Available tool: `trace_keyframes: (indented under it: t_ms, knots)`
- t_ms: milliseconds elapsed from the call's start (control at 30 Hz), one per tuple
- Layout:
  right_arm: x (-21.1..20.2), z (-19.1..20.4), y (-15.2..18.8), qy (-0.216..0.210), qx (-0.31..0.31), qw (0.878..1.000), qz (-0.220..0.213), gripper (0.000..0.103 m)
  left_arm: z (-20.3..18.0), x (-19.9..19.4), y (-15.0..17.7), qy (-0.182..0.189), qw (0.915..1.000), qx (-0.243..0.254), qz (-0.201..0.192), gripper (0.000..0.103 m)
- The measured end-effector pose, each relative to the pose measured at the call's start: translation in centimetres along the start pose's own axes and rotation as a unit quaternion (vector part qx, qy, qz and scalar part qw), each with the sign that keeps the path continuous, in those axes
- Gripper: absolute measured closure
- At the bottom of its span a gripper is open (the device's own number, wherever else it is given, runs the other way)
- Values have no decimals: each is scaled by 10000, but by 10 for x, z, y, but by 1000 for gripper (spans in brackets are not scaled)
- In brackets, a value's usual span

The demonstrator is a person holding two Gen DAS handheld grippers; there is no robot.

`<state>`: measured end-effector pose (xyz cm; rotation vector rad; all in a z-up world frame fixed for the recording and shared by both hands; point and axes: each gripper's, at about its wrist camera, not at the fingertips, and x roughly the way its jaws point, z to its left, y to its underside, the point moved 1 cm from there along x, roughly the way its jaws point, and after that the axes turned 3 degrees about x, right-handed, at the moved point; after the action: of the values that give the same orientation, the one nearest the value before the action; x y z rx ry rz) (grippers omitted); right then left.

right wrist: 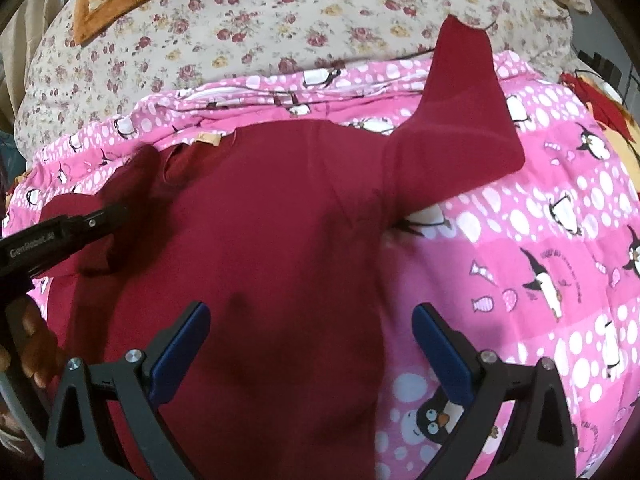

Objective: Fold small clothes
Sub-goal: 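Fold the held sleeve across the sweater body and open the left gripper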

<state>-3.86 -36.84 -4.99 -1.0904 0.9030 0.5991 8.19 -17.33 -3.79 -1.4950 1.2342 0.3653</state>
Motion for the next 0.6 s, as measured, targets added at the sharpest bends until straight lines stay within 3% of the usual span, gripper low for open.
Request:
trace_keyframes:
  t_ms: [200, 367, 467, 600]
  knots:
    - [-2, 4, 2, -1, -80, 10000, -13, 1, 0, -20, 1, -145, 9996, 128, -188, 72]
    - [-4, 9, 4, -124, -105, 9999, -16, 1, 9, -49, 5, -773, 9966, 200, -205, 71]
    - [-5, 12, 2, -331, -105, 9994, -38, 1, 33, -77, 11, -1108, 9934, -146, -253, 71]
    - [-3, 21, -14, -913, 34, 9958, -63, 1, 73, -108, 27, -1733, 9823, -604, -385, 71]
